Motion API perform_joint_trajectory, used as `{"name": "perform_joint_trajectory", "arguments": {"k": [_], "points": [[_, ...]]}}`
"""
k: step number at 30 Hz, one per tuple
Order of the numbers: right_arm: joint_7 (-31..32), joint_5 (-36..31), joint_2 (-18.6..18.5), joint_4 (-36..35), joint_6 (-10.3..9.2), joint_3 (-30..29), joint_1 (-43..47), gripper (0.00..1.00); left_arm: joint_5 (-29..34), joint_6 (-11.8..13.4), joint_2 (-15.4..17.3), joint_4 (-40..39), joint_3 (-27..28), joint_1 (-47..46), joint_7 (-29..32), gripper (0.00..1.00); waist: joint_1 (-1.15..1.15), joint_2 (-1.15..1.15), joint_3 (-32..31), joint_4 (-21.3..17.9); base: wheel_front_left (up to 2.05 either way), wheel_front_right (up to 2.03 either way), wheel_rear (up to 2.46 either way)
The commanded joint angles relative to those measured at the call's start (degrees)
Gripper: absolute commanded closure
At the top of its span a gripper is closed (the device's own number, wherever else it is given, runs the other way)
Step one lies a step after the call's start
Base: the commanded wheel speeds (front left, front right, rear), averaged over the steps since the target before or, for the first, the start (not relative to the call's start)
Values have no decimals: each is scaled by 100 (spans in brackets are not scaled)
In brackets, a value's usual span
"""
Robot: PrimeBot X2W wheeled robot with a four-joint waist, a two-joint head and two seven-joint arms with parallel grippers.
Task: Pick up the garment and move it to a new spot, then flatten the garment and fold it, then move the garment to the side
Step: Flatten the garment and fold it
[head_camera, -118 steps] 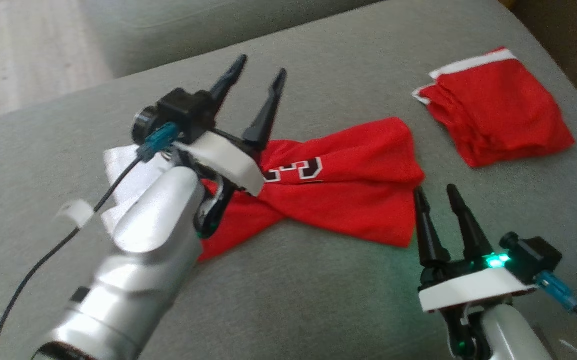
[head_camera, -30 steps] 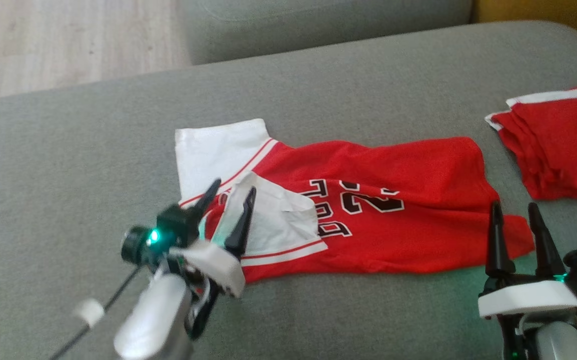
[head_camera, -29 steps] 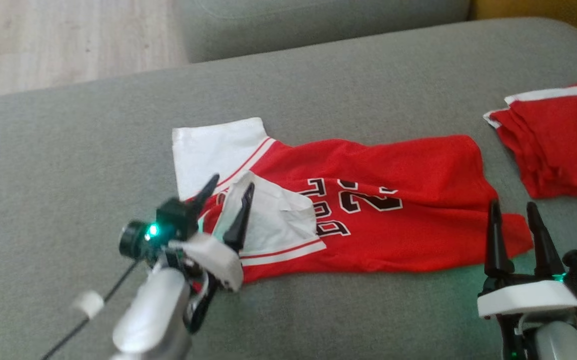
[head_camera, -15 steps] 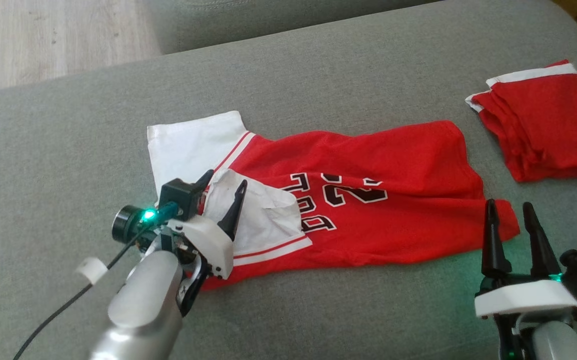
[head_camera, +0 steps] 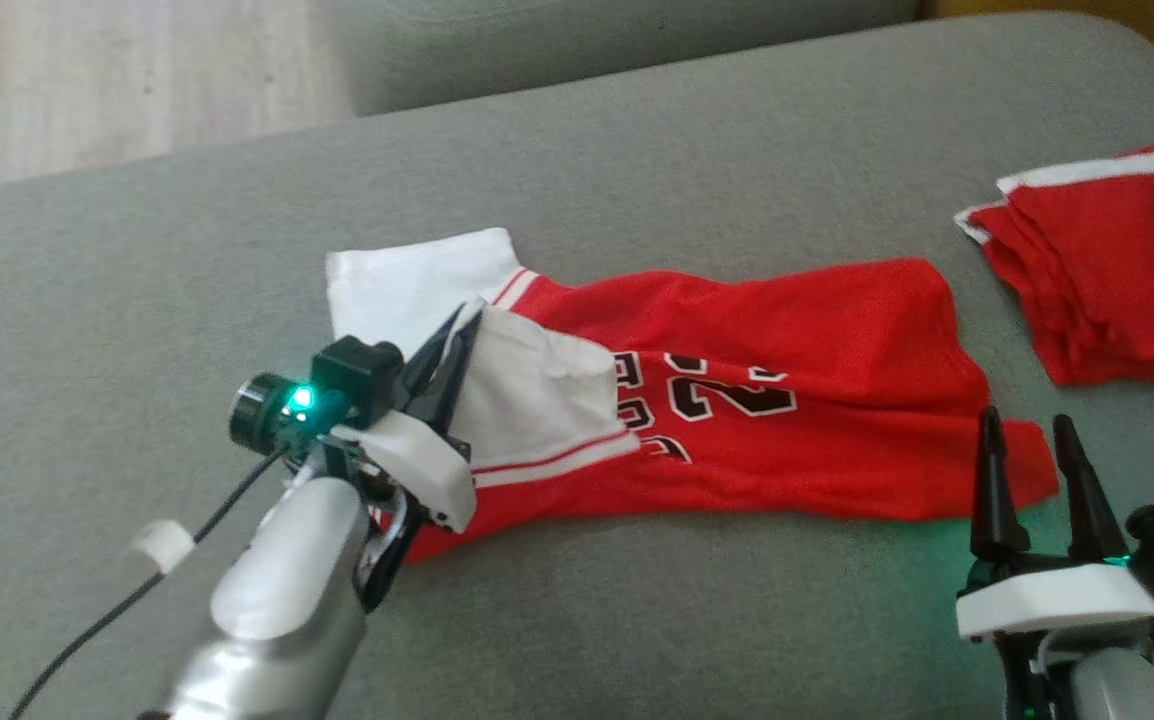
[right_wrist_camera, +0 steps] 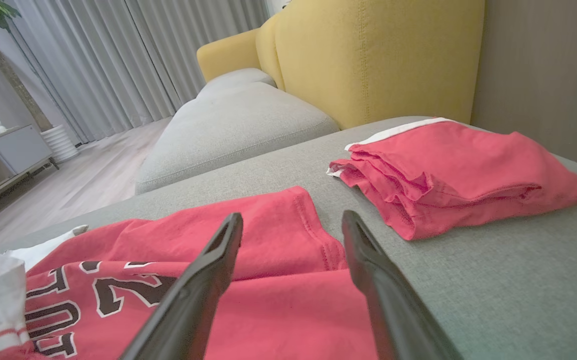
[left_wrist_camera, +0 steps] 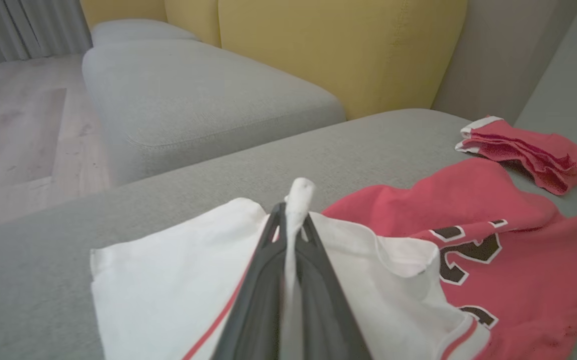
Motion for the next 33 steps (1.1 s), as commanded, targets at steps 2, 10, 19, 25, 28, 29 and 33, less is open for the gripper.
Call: {"name": "perform_joint_trajectory", "arguments": {"k": [2, 10, 19, 25, 28, 29, 33], "points": [[-79, 26, -41, -128, -4, 75, -101, 0, -22, -14, 303, -415, 165, -61, -27, 100, 0, 0, -187, 235, 0, 0, 0], [-79, -34, -41, -60, -4, -86, 16, 0, -45, -13, 979, -2045, -84, 865, 657, 100, 0, 0, -436, 840, 0, 0, 0], [-79, -52, -41, 144, -4, -189, 14, 0, -355, -30, 1899, -3344, -893, 1882, 1622, 100, 0, 0, -554, 1229, 0, 0, 0], [-79, -53, -41, 256, -4, -164, -7, 0, -646, -32, 2346, -3479, -1415, 2115, 2143, 0, 0, 0, -632, 1225, 0, 0, 0], [-79, -47, -41, 282, -4, -153, -18, 0, -699, 71, 2379, -3495, -1293, 2080, 2125, 0, 0, 0, -656, 1176, 0, 0, 0], [-79, -45, -41, 289, -4, -145, -17, 0, -705, 152, 2371, -3501, -1217, 2051, 2085, 0, 0, 0, -666, 1151, 0, 0, 0], [-79, -15, -41, 267, -4, -95, -10, 0, -724, 801, 2216, -3472, -667, 1898, 1713, 0, 0, 0, -702, 1027, 0, 0, 0]]}}
